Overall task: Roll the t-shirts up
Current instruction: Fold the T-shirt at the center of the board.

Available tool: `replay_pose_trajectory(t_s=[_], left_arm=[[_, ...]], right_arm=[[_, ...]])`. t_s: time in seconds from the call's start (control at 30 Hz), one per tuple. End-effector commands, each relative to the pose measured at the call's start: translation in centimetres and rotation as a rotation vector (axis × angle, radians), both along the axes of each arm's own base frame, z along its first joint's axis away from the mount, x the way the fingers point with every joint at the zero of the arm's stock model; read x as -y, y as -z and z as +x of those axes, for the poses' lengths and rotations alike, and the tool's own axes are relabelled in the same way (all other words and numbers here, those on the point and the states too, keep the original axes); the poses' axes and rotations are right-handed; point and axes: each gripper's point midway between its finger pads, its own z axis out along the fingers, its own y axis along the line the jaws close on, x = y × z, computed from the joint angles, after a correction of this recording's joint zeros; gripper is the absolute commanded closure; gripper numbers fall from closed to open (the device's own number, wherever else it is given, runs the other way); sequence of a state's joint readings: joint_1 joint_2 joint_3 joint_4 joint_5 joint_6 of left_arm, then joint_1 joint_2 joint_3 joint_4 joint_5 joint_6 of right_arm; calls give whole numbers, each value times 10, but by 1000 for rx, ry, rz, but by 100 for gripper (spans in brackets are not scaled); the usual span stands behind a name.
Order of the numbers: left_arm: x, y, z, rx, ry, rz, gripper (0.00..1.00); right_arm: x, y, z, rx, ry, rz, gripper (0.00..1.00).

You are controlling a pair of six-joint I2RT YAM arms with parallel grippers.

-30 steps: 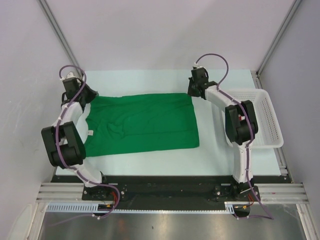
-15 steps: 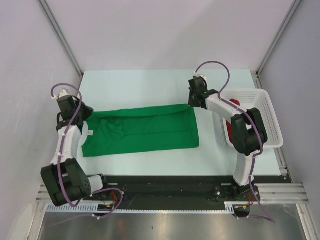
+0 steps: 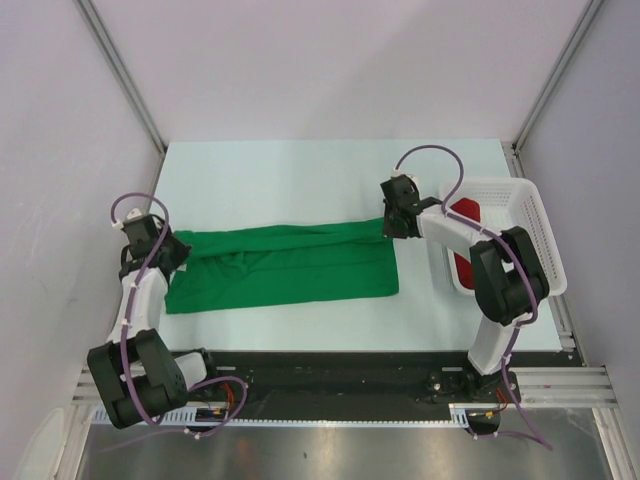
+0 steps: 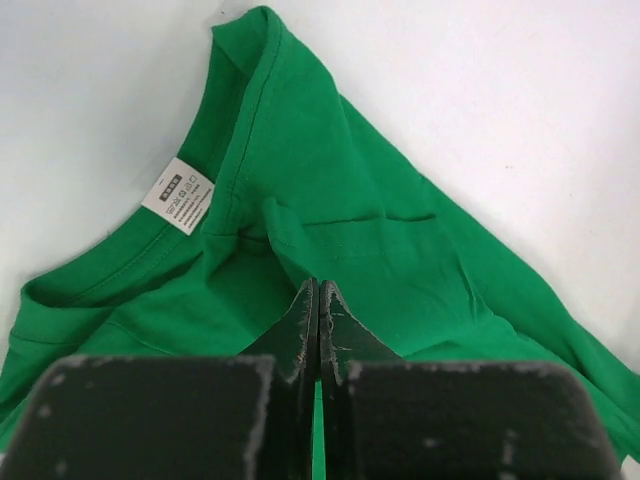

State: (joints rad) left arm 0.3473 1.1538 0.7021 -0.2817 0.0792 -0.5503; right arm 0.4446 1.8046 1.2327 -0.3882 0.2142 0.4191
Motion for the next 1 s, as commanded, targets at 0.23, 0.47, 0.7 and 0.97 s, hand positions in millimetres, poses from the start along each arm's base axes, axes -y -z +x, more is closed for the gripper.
replay_pose_trajectory(t_s=[0.23, 0.47, 0.7, 0.97], left_arm=[[-18, -26, -9, 40, -64, 47, 100], [-10, 4, -24, -10, -76, -13, 99], [0, 8, -25, 4, -56, -58, 86], [2, 13, -26, -4, -49, -68, 86]], right_arm=[[-6, -29, -7, 68, 2, 63, 99], [-8, -16, -22, 36, -4, 84, 77], [2, -36, -25, 71, 20, 115, 51], [-9, -20, -17, 61, 24, 124, 51]])
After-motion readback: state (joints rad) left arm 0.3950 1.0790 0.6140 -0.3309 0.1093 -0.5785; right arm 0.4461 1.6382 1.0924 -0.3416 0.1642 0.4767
